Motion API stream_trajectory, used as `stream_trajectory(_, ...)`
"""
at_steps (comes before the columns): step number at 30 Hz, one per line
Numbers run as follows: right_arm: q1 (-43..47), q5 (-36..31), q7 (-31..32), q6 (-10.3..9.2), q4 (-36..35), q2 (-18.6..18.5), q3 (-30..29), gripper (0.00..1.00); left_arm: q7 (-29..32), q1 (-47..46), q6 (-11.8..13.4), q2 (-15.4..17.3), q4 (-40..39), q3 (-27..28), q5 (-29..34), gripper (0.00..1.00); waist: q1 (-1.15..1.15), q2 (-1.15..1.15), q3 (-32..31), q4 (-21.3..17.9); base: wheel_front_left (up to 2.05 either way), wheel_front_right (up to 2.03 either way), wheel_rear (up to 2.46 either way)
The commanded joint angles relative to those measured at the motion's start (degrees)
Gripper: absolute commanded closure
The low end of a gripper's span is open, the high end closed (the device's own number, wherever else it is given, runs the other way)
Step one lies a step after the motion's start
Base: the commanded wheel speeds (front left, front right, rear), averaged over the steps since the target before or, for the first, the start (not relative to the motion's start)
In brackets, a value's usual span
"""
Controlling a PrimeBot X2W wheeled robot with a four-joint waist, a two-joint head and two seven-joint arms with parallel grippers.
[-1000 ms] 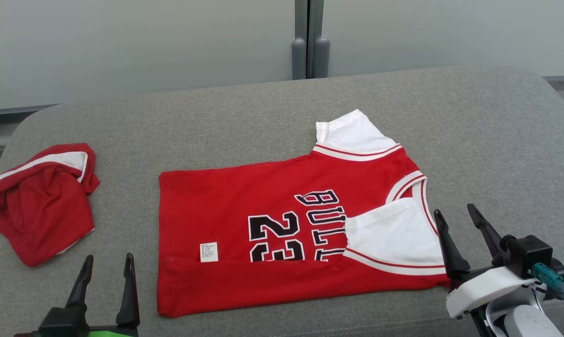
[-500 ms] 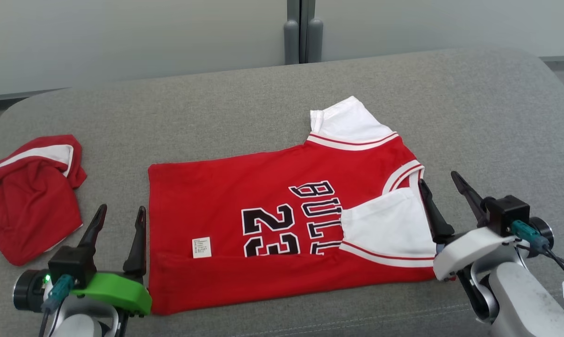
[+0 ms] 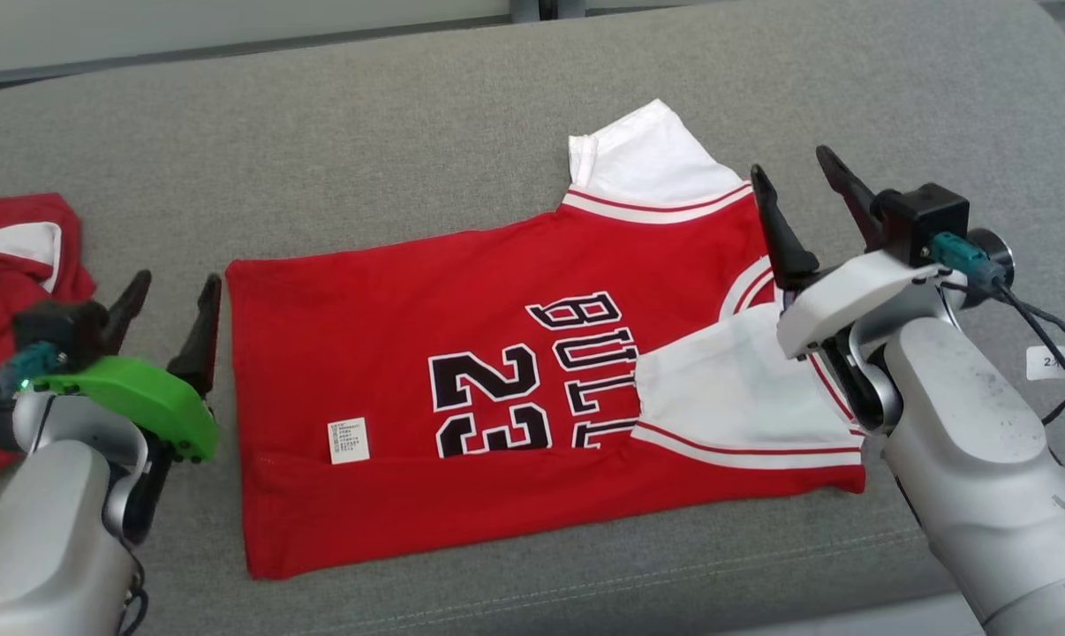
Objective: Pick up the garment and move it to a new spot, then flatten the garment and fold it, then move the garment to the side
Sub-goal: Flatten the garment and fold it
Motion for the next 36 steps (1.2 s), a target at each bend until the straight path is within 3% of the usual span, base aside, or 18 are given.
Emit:
stream_trajectory(1, -1.45, 0.41, -0.22, -0.07, 0.10, 0.28, 0.26, 0.00, 1.01, -2.41, 0.07, 1.08, 1.27, -1.03, -2.15, 0.00, -0.01, 0.00, 3.47, -1.76, 0.00, 0.00, 0.00)
stream_trajectory(7, -5.17, 0.65, -0.23, -0.08, -0.93, 1.29, 0.98, 0.00, 3.62, -9.04, 0.07, 5.42, 6.19, -5.31, -9.13, 0.00, -0.01, 0.00, 7.16, -3.90, 0.00, 0.00, 0.00)
stream_trajectory(16, -7.34, 0.30, -0.23, -0.07, -2.04, 2.46, 0.66, 0.00, 7.09, -15.31, 0.06, 7.77, 11.73, -9.52, -16.14, 0.00, -0.01, 0.00, 10.62, -6.62, 0.00, 0.00, 0.00)
stream_trajectory(27, -6.54, -0.45, -0.24, -0.07, -2.43, 2.88, -0.58, 0.00, 9.69, -18.54, 0.06, 7.80, 17.61, -15.64, -19.60, 0.00, -0.01, 0.00, 11.18, -6.94, 0.00, 0.00, 0.00)
stream_trajectory(36, -5.72, -0.87, -0.25, -0.07, -2.13, 3.05, -1.07, 0.00, 8.52, -19.10, 0.06, 7.37, 16.51, -19.37, -21.98, 0.00, -0.01, 0.00, 9.92, -5.07, 0.00, 0.00, 0.00)
